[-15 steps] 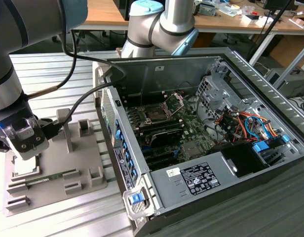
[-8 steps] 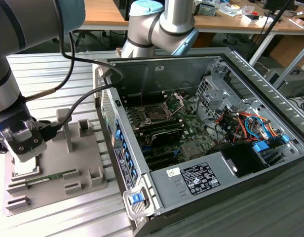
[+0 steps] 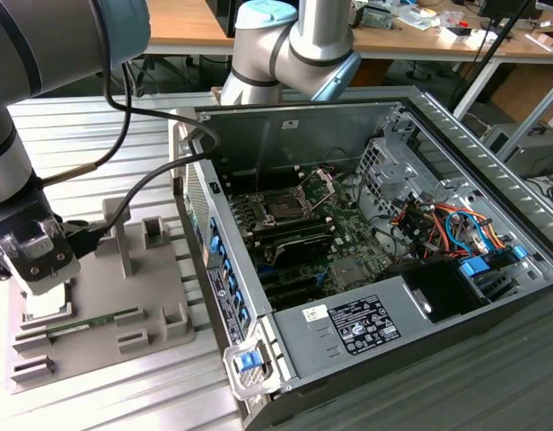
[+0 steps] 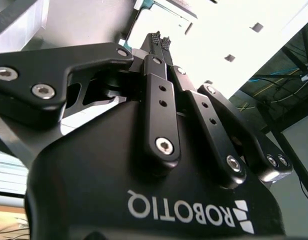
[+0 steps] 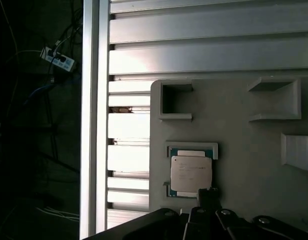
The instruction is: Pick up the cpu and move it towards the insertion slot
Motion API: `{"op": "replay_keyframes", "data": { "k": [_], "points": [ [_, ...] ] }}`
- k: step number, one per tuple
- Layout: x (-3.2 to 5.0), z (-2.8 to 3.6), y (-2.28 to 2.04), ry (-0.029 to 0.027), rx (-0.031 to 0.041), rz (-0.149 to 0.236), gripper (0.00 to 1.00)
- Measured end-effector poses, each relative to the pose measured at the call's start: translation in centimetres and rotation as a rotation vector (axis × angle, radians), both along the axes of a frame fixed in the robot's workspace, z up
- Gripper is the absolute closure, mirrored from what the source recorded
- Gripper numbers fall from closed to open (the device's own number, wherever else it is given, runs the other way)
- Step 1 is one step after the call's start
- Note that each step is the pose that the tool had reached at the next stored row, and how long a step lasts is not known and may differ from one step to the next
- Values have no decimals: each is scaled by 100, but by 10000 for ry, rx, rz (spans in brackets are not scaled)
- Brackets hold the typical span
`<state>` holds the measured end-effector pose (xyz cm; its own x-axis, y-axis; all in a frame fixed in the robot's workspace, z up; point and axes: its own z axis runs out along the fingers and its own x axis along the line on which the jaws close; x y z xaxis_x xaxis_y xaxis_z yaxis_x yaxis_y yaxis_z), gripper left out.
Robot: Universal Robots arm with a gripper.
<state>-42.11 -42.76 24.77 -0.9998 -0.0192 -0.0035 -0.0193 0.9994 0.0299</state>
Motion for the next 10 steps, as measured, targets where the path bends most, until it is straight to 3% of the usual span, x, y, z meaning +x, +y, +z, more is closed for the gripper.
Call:
{"op": "replay_keyframes", "data": {
  "k": [4, 10],
  "points": [
    [-26, -27, 34, 2, -34, -1, 89],
    [-63, -86, 40, 2, -47, 0, 89]
  ]
}}
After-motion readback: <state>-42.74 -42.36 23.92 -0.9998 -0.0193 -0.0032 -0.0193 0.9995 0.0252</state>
